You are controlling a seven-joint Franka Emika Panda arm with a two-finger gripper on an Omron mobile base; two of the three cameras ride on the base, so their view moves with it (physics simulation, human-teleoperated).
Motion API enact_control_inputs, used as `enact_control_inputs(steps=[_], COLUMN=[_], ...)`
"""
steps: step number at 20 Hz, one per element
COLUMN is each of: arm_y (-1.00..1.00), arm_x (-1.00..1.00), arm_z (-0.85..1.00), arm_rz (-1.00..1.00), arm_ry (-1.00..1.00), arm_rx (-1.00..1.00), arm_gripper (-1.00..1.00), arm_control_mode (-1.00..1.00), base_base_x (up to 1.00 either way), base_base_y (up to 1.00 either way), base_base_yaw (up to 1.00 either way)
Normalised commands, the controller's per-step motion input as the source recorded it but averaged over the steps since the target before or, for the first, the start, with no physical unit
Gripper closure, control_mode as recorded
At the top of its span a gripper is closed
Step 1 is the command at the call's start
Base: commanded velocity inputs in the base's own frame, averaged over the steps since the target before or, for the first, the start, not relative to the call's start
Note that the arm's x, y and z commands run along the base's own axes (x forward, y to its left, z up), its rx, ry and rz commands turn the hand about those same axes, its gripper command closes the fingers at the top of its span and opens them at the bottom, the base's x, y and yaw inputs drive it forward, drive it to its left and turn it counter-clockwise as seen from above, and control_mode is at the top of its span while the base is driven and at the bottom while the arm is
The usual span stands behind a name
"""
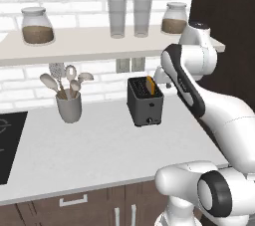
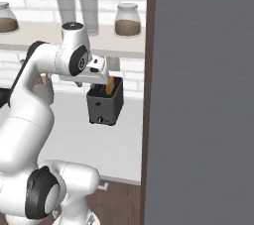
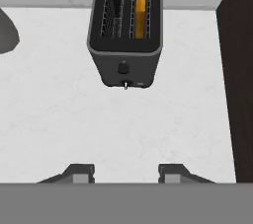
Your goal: Start the toaster. Once the lever pops up, take the bread to the plate on the dining counter.
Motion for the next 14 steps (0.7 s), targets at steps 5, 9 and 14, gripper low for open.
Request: enact_control_inputs(steps=[5, 9, 14], arm_y=[0.01, 0.15, 0.19], arm_x=[0.00, 0.01, 0.14], arm_z=[-0.13, -0.49, -0.56], arm_rz=[0.00, 0.00, 0.00], arm_ry=[0.00, 0.00, 0.00], arm_rx=[0.00, 0.00, 0.00], arm_gripper=[1.00, 1.00, 1.00], arm_control_mode=[-1.00, -1.00, -1.00], base_base_x=[0.00, 0.00, 0.00], base_base_y=[0.00, 0.00, 0.00], base_base_yaw=[0.00, 0.00, 0.00])
